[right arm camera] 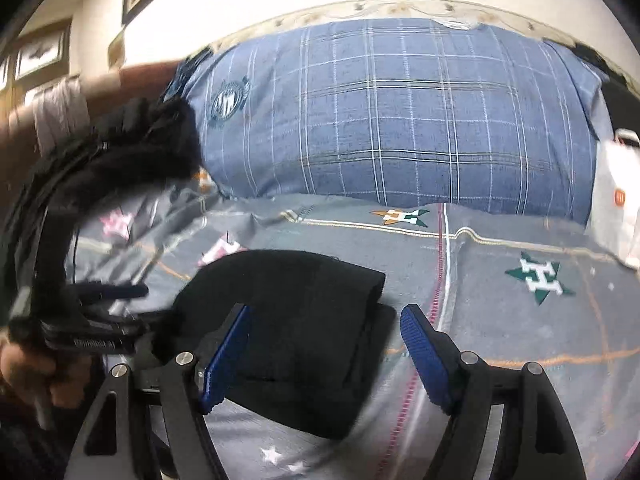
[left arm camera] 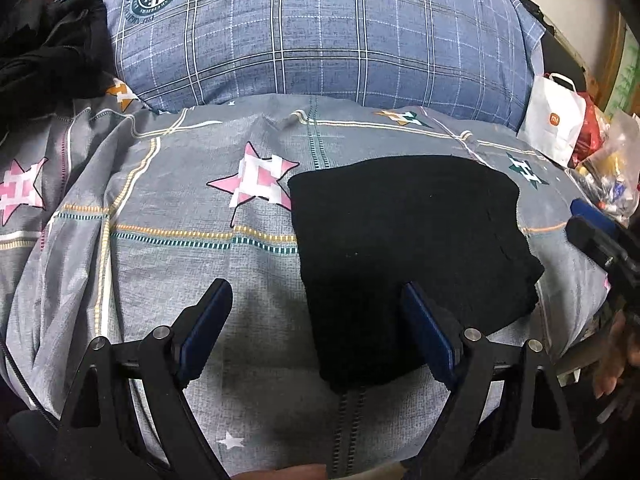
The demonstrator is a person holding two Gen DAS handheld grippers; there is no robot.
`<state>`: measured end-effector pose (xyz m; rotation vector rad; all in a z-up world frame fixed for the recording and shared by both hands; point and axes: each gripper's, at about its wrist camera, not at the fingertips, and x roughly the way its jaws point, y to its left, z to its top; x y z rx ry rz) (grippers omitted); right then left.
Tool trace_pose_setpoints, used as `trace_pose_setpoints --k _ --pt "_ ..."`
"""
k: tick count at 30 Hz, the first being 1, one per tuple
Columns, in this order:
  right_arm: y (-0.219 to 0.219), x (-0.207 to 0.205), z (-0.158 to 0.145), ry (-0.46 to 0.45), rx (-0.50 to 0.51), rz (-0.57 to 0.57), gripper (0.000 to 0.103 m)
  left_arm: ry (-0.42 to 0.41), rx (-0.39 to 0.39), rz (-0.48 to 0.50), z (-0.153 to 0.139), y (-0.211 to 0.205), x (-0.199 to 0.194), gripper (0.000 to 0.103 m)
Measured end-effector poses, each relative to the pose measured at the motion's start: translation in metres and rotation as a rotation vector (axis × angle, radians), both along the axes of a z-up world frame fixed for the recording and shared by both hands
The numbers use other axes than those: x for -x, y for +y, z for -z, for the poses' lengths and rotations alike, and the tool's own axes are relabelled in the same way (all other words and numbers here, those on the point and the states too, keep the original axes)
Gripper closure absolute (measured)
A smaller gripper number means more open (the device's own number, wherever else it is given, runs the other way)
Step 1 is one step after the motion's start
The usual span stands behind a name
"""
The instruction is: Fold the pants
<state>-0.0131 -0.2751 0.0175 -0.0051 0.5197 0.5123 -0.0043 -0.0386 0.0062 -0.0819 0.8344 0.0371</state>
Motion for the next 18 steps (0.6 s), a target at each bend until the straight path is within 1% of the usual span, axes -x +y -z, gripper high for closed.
trace_pose_setpoints --k 2,4,8,11,15,18 --pt "0.011 0.001 0.004 0.008 0.025 -0.01 0.028 0.002 -0.001 0.002 0.001 -0.001 -0.001 0.016" --pt "0.026 0.004 0.007 -0.002 0.063 -0.043 0.028 0.007 0.012 0.001 0.002 0.0 -0.002 0.016" --pt "0.042 0.007 0.011 -0.025 0.116 -0.078 0.028 0.008 0.016 0.002 0.003 0.0 -0.001 0.016" --pt "0.039 0.006 0.011 -0.025 0.11 -0.067 0.028 0.004 0.018 0.005 0.003 -0.001 -0.001 0.016" --pt "0.027 0.005 0.008 -0.03 0.08 -0.026 0.028 0.005 0.055 0.001 0.004 0.003 -0.001 0.016" --pt "0.02 0.004 0.007 -0.027 0.056 -0.008 0.028 -0.006 0.029 0.007 0.003 0.0 0.0 0.016"
